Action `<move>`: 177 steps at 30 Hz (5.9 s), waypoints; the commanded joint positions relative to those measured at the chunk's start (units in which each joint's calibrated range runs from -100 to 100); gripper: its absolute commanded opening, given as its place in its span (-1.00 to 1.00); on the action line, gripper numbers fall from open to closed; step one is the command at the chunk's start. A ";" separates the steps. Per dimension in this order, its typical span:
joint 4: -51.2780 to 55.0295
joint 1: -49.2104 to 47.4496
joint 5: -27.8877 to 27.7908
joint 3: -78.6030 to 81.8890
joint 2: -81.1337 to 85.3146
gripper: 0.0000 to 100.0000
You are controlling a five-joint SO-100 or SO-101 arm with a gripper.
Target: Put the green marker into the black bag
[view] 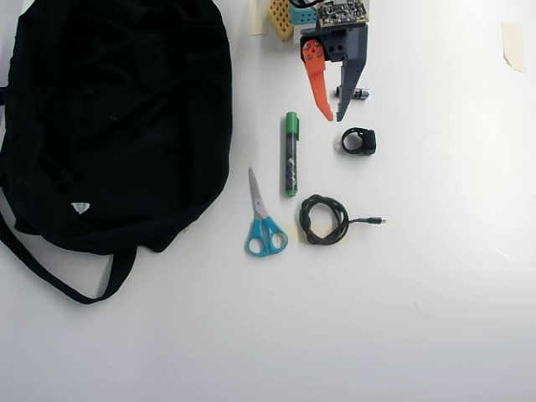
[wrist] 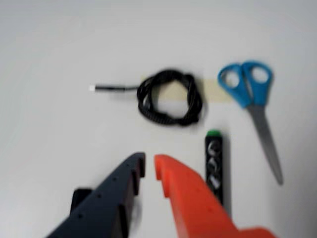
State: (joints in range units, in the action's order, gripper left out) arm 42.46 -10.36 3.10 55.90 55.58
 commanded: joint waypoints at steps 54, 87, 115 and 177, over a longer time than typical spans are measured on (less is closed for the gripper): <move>-29.89 4.97 -2.79 -44.85 -42.22 -0.96; -23.00 4.90 -2.31 -44.31 -41.06 -0.96; 20.93 4.08 -2.21 -48.26 -40.89 -0.96; 42.63 4.45 -0.74 -47.45 -41.06 -0.96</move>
State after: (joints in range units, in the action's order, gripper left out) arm 84.37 -6.10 2.66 9.98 12.99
